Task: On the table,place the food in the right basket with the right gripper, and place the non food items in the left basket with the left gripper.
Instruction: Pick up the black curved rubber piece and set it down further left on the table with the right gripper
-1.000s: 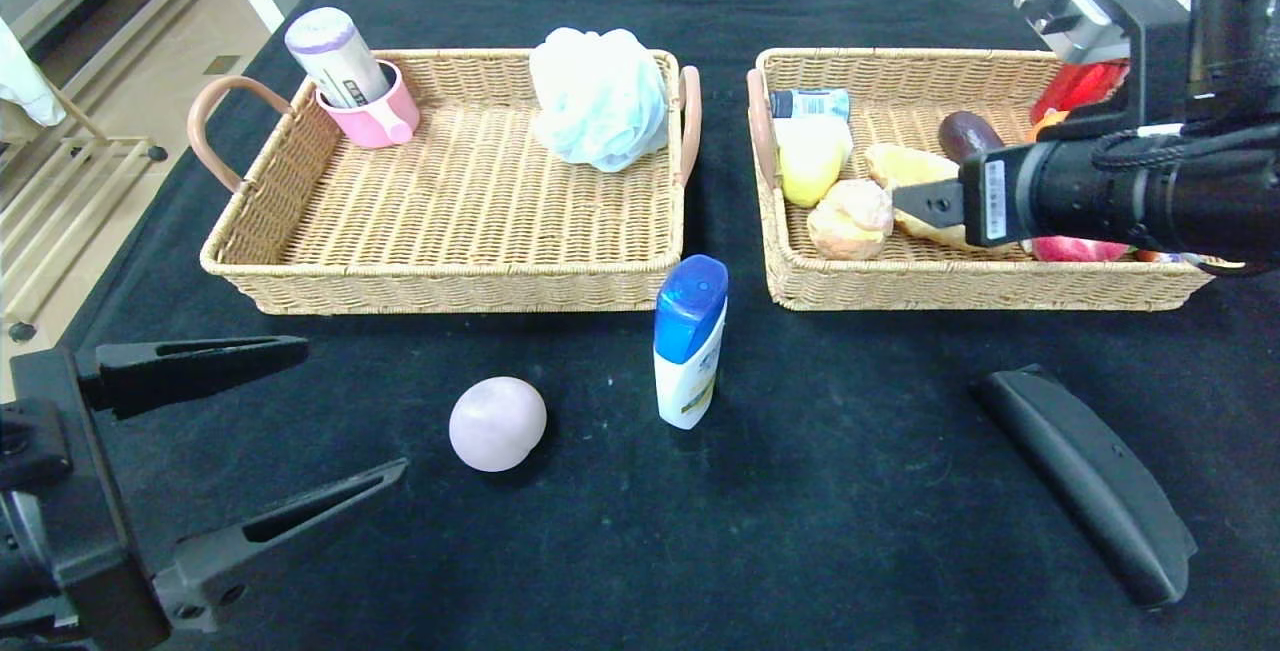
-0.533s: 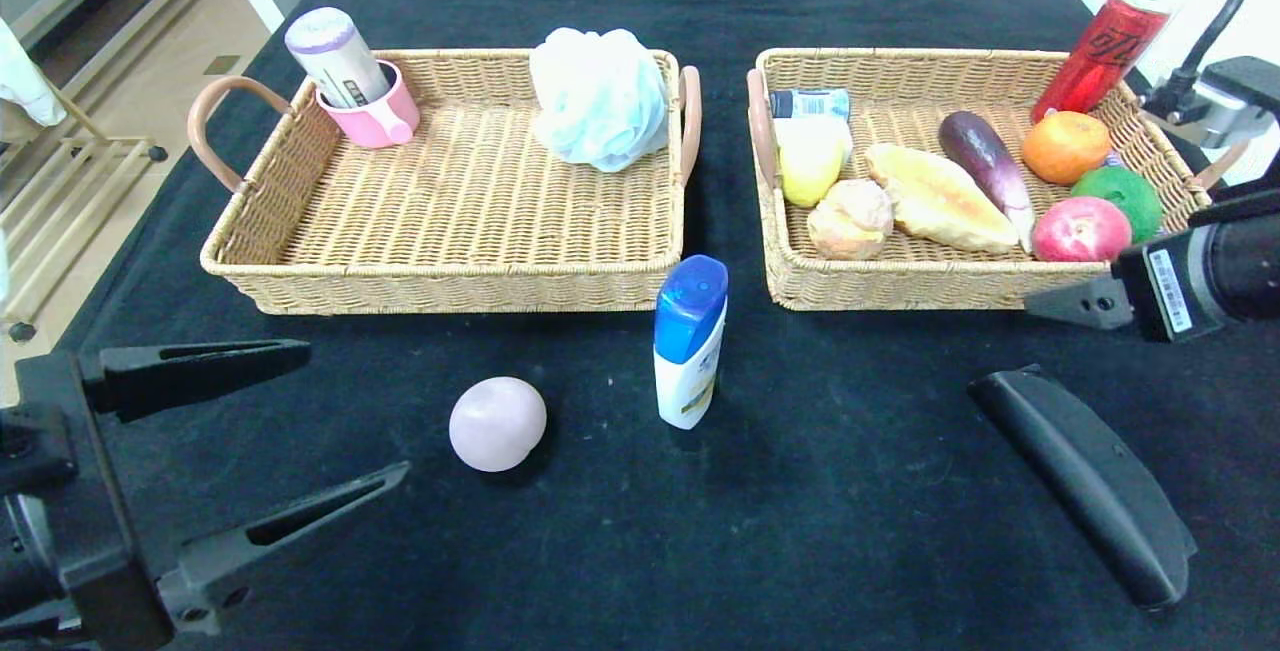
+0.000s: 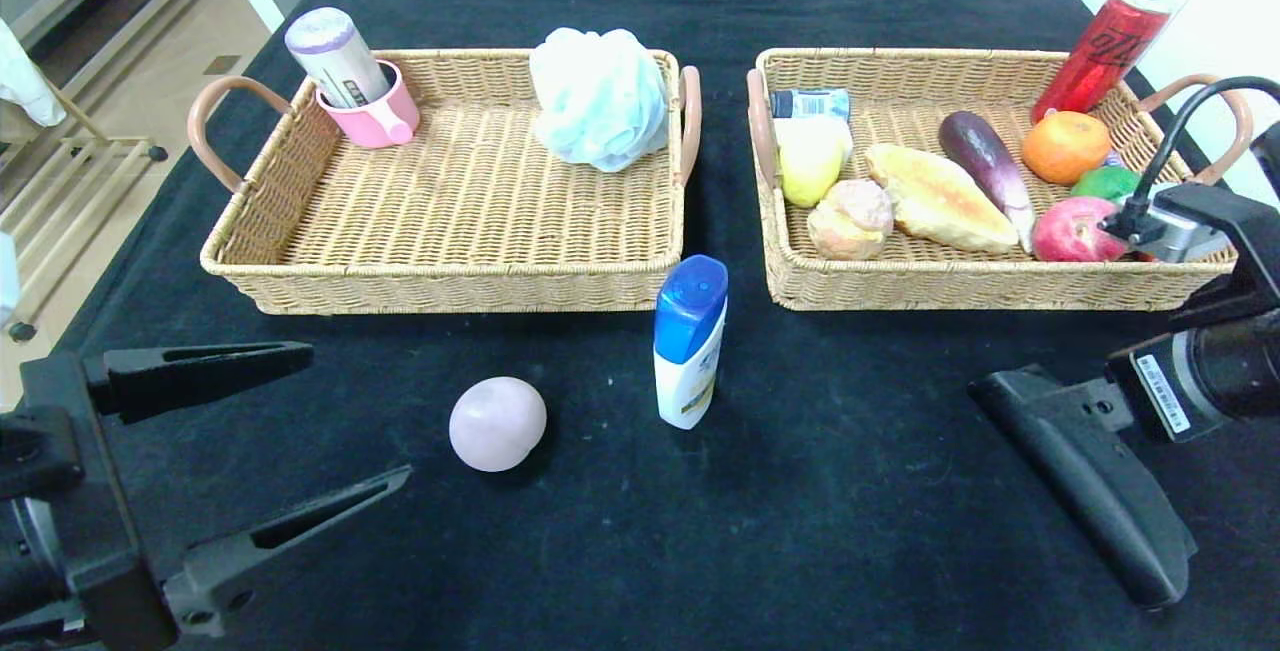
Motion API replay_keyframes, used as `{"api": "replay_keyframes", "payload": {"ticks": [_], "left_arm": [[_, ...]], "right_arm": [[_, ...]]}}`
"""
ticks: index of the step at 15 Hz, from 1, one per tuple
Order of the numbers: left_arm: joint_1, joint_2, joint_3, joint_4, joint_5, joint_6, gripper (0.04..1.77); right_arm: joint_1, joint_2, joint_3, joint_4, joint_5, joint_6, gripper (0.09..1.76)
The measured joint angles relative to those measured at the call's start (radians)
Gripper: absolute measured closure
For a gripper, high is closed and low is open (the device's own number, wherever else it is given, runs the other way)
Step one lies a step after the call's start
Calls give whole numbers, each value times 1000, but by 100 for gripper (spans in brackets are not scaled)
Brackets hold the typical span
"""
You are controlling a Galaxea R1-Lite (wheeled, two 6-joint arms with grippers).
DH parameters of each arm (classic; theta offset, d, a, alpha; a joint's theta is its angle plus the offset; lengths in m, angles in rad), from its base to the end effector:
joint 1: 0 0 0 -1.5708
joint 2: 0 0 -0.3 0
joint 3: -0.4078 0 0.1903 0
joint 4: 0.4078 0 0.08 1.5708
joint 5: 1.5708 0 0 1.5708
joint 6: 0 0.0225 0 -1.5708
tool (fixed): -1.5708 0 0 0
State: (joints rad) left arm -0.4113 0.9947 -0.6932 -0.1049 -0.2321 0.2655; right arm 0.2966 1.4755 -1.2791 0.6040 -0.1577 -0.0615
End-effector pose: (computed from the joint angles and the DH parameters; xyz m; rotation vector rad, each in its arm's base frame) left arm 0.1132 -0.0550 0.2519 0.2733 0.1130 -0.6642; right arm 0.2198 0.0635 0.2652 -0.2386 0.7769 0.1555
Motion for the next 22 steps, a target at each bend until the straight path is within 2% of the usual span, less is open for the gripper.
{"api": "replay_keyframes", "payload": {"ticks": [5,22], "left_arm": [[0,0,0,0,0,1,9],[0,-5,1,-2,0,3,9]], "right_arm": [[-20,19,38,-7,21,16,15],[-53,97,49,-23,34,13,15]]}}
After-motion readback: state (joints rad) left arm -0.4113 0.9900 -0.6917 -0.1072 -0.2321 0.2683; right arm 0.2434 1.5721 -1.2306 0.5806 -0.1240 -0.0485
